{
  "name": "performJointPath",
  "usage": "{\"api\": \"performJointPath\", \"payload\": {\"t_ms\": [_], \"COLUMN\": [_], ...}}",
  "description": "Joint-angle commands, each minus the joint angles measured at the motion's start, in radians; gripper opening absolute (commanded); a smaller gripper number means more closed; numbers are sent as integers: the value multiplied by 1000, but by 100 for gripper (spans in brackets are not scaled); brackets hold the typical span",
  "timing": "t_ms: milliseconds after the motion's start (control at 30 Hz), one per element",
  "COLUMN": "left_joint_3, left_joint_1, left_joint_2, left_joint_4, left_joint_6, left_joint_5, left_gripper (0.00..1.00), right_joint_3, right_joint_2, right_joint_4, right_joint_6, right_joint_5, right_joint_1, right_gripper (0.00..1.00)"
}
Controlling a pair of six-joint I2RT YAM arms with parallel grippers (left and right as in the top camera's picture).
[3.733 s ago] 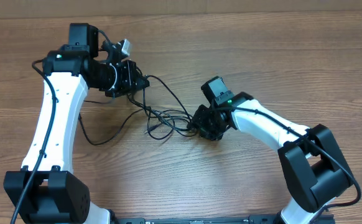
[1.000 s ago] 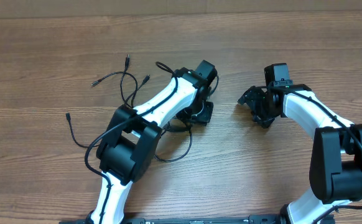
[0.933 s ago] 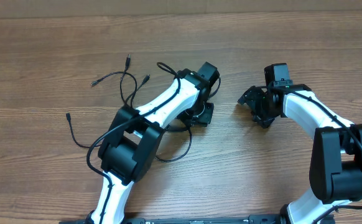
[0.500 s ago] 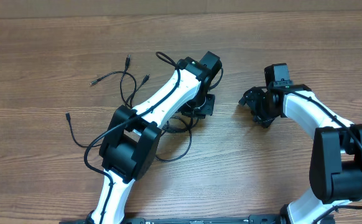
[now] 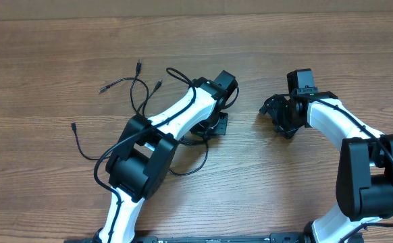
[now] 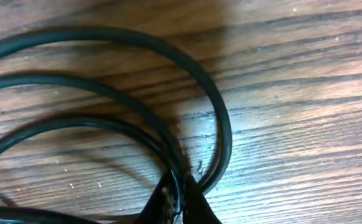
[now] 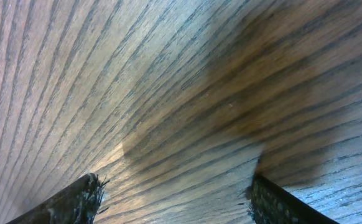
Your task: Untangle cables
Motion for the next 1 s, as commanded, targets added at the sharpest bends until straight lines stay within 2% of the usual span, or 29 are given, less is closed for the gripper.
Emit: {"api": "performJointPath", "payload": {"t_ms": [0,33,100,167,367,467,667,733,833,967], "left_joint_3": [-10,25,70,101,101,101,100,100,100,100], "left_joint_1": [-1,9,27,50,88,123,175,174,175,168], "left_joint_2": [22,16,-17,-106,-340,-430,-474,-476,-521,-514], "left_joint_4": [-53,-92,-130,-152,-143,-133,-193,-217,-207,-240], "left_joint_6": [-3,13,44,109,219,298,290,235,223,223], "left_joint_5": [5,5,11,64,204,271,97,14,9,103], "left_gripper": [4,4,4,4,4,4,4,4,4,5], "right_joint_3": [-37,-36,-36,-36,-36,-36,-36,-36,-36,-36], "right_joint_2": [31,31,31,31,31,31,31,31,31,31], "right_joint_4": [-6,-4,-5,-16,47,64,100,96,71,57], "right_joint_6": [-5,-5,-26,-143,-480,-505,-505,-505,-505,-505], "right_joint_5": [50,51,51,3,-718,-890,-860,-827,-763,-666], "right_joint_1": [-4,-4,-8,-11,-11,-11,-10,-10,-9,-10], "right_gripper": [77,85,86,90,95,95,95,95,95,95]}}
